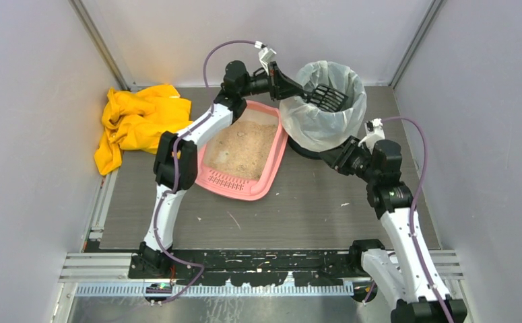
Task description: Clean the litter box
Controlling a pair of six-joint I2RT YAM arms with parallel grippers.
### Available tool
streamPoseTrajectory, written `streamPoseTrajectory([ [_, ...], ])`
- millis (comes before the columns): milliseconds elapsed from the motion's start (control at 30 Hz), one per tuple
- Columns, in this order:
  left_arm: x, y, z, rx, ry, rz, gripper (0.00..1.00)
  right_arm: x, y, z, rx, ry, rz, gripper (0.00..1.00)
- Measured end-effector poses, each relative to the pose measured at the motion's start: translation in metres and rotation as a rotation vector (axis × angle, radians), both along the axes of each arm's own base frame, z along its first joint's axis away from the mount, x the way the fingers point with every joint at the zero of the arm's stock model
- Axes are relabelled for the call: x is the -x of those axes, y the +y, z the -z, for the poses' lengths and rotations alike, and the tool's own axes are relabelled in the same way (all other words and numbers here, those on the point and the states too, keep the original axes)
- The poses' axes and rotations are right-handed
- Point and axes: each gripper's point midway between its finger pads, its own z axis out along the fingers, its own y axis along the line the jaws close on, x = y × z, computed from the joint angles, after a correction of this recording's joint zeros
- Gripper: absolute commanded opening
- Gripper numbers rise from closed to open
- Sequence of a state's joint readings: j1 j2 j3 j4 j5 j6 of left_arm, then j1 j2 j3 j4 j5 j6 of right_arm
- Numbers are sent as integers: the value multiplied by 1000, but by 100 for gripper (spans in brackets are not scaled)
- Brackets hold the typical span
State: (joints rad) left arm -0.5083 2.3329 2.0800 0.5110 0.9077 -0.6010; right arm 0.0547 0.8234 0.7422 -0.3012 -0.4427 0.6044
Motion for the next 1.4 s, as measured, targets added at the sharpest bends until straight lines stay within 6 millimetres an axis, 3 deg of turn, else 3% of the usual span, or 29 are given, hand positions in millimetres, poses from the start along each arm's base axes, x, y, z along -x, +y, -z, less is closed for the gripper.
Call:
streamPoseTrajectory([
  [167,18,3,-10,7,-118,25,0,23,-1,2,-6,-82,-5,31],
  [367,32,-6,-19,21,-229,49,0,44,-2,28,-12,-96,-2,31],
  [500,40,-13,-27,32,-275,71,0,55,-3,32,-15,-122,2,31],
  [700,41,-19,-79,96,-429,64,0,67,-4,26,-28,-166,10,31],
  [833,37,-18,-102,114,-511,37,0,71,-5,31,-29,-168,17,31],
  [1100,17,-19,-82,122,-449,15,0,74,-5,42,-27,-130,18,32],
  [1233,1,-2,-79,178,-334,-5,0,74,-5,42,-27,-131,18,32],
  [1400,-17,41,-88,238,-280,-76,0,75,-4,42,-29,-131,13,32],
])
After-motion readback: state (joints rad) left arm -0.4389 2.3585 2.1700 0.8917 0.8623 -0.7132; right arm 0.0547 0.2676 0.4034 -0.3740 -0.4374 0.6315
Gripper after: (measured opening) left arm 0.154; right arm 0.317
